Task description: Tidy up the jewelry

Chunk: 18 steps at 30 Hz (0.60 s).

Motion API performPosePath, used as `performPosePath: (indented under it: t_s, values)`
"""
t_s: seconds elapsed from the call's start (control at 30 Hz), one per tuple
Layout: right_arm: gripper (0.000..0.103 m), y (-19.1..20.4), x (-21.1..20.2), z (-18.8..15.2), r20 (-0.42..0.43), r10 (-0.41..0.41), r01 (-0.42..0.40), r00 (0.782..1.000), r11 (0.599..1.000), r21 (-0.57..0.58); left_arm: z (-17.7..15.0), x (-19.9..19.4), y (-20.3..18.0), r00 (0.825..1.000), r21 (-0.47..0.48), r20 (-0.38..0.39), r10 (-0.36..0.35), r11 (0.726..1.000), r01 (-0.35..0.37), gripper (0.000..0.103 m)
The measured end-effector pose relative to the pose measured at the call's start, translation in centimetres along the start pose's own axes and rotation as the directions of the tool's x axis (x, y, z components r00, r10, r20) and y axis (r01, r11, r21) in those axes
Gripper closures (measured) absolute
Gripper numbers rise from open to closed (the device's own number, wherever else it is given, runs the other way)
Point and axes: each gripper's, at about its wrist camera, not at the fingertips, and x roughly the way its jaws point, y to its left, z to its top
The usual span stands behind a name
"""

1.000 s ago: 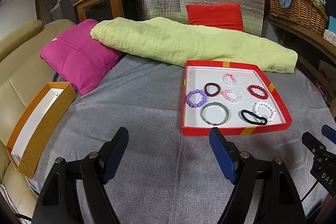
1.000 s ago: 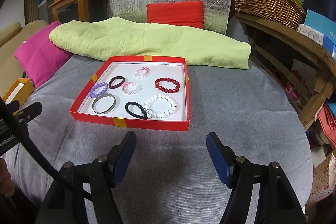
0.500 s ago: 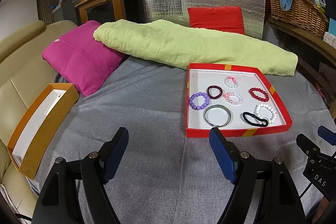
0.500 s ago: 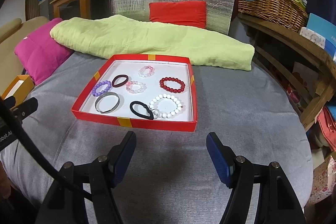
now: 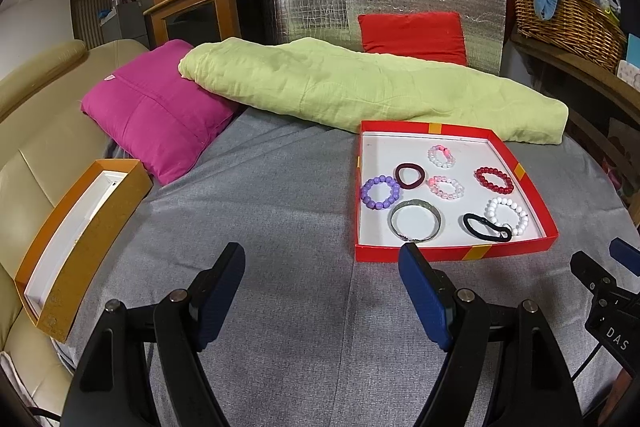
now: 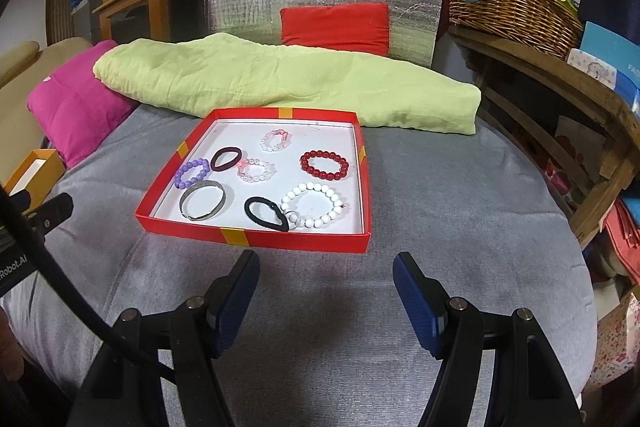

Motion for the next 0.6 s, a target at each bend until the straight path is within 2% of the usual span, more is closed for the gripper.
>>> performPosePath:
  t_s: [0.6]
  values:
    - [0.03, 0.16, 0.07, 0.02, -0.001, -0.002, 0.002, 1.0, 1.0, -0.007, 0.04, 0.02, 0.18, 1.0, 0.0, 0.0, 0.004, 1.0, -0.004, 0.023]
